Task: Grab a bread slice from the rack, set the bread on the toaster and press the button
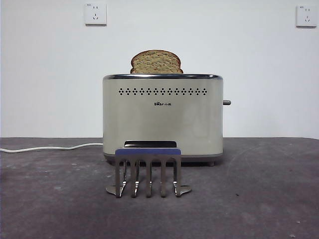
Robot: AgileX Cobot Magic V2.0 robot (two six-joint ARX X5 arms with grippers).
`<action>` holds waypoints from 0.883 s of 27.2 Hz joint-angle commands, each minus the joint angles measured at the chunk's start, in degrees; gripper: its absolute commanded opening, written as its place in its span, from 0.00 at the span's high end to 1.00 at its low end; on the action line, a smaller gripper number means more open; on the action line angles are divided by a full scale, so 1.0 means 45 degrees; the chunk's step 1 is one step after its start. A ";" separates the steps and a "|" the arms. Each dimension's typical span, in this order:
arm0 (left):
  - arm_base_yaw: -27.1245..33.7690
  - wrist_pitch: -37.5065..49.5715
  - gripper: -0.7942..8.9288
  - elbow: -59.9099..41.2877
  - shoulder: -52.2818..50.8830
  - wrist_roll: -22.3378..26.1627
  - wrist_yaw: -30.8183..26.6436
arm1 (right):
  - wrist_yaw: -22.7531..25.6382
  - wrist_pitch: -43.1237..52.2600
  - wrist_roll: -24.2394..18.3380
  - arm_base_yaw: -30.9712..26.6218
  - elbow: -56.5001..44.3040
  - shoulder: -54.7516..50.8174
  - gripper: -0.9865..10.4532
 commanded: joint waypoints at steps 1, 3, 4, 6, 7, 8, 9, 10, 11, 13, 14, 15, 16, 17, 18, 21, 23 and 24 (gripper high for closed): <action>0.0044 0.0165 0.92 -0.0860 -0.0573 -0.0228 -0.0049 | -0.0005 0.0024 -0.0112 0.0019 -0.0131 0.0005 0.91; 0.0044 0.0209 0.92 -0.1433 -0.0952 -0.0476 -0.0165 | -0.0005 0.0019 -0.0107 0.0019 -0.0131 0.0005 0.91; 0.0044 0.0194 0.92 -0.1651 -0.1103 -0.0559 -0.0301 | -0.0005 0.0024 -0.0112 0.0019 -0.0131 0.0005 0.91; 0.0044 0.0155 0.92 -0.2079 -0.1399 -0.0811 -0.0457 | -0.0005 0.0024 -0.0112 0.0019 -0.0131 0.0000 0.91; 0.0044 0.0155 0.92 -0.2239 -0.1511 -0.0840 -0.0457 | -0.0005 0.0024 -0.0112 0.0019 -0.0131 0.0000 0.91; 0.0044 0.0155 0.92 -0.2395 -0.1632 -0.0840 -0.0452 | -0.0005 0.0024 -0.0112 0.0019 -0.0131 0.0005 0.91; 0.0044 0.0102 0.92 -0.2506 -0.1724 -0.0840 -0.0457 | -0.0005 0.0019 -0.0112 0.0019 -0.0131 0.0005 0.91; 0.0044 0.0019 0.92 -0.2565 -0.1802 -0.0840 -0.0457 | 0.0000 0.0019 -0.0112 0.0019 -0.0131 0.0005 0.91; 0.0044 -0.0112 0.92 -0.2618 -0.1889 -0.0840 -0.0457 | -0.0005 0.0019 -0.0107 0.0019 -0.0131 0.0005 0.91; 0.0044 -0.0515 0.92 -0.2637 -0.2040 -0.0835 -0.0457 | -0.0005 0.0019 -0.0112 0.0019 -0.0131 0.0005 0.91; 0.0044 -0.0767 0.92 -0.2642 -0.2132 -0.0835 -0.0461 | -0.0005 0.0019 -0.0112 0.0019 -0.0131 0.0005 0.91; 0.0044 -0.1015 0.92 -0.2647 -0.2220 -0.0835 -0.0457 | -0.0005 0.0024 -0.0112 0.0019 -0.0131 0.0000 0.91; 0.0044 -0.1321 0.92 -0.2647 -0.2331 -0.0835 -0.0457 | -0.0005 0.0019 -0.0112 0.0019 -0.0131 0.0005 0.91; 0.0044 -0.1666 0.92 -0.2647 -0.2463 -0.0835 -0.0452 | -0.0005 0.0019 -0.0112 0.0019 -0.0131 0.0005 0.91; 0.0044 -0.1996 0.92 -0.2647 -0.2584 -0.0835 -0.0452 | -0.0005 0.0019 -0.0112 0.0019 -0.0131 0.0005 0.91; 0.0044 -0.2997 0.92 -0.2647 -0.2633 -0.0840 -0.0393 | -0.0005 0.0024 -0.0112 0.0019 -0.0131 0.0005 0.91; 0.0044 -0.3565 0.92 -0.2647 -0.2633 -0.0942 -0.0306 | -0.0005 0.0019 -0.0112 0.0019 -0.0131 0.0005 0.91; 0.0044 -0.3832 0.92 -0.2647 -0.2633 -0.1098 -0.0311 | 0.0000 0.0024 -0.0112 0.0019 -0.0131 0.0005 0.91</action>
